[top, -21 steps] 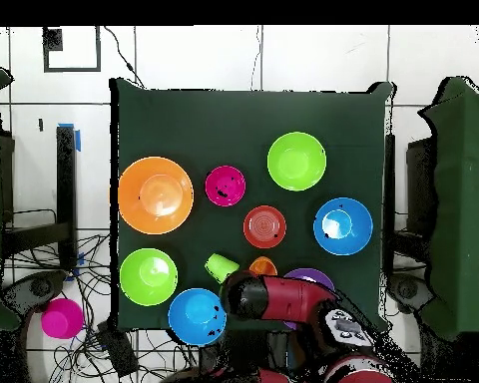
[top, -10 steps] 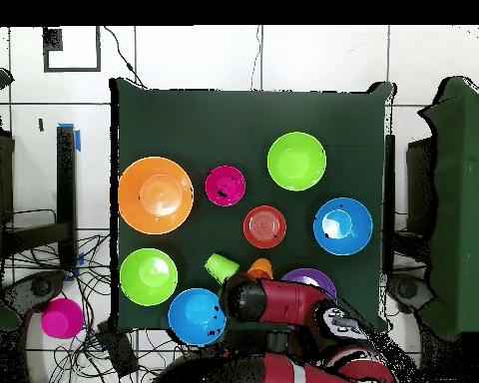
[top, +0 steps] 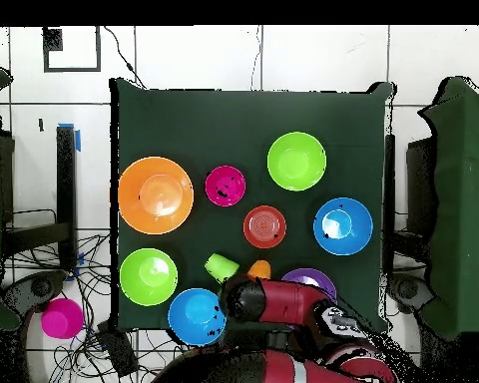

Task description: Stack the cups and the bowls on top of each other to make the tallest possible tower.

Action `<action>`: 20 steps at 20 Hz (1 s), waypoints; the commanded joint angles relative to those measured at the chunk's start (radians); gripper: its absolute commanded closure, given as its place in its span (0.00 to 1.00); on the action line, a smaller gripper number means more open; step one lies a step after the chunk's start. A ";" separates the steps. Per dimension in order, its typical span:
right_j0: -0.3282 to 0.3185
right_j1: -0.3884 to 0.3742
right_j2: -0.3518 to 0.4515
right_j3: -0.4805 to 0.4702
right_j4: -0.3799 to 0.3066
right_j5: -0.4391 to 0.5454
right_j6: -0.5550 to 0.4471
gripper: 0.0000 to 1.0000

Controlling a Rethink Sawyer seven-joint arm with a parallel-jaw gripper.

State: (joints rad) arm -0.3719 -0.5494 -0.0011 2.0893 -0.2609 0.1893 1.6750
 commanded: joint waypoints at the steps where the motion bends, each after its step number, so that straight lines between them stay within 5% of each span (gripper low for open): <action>1: 0.001 -0.043 0.095 -0.066 -0.039 -0.051 0.074 0.00; 2: -0.014 -0.041 0.115 -0.070 -0.057 -0.081 0.062 1.00; 8: -0.021 -0.061 0.131 -0.080 -0.118 -0.106 0.032 1.00; 20: -0.014 -0.057 0.108 -0.067 -0.076 -0.085 0.092 1.00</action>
State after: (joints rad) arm -0.3958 -0.6091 0.0167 2.0890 -0.3139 0.1552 1.6750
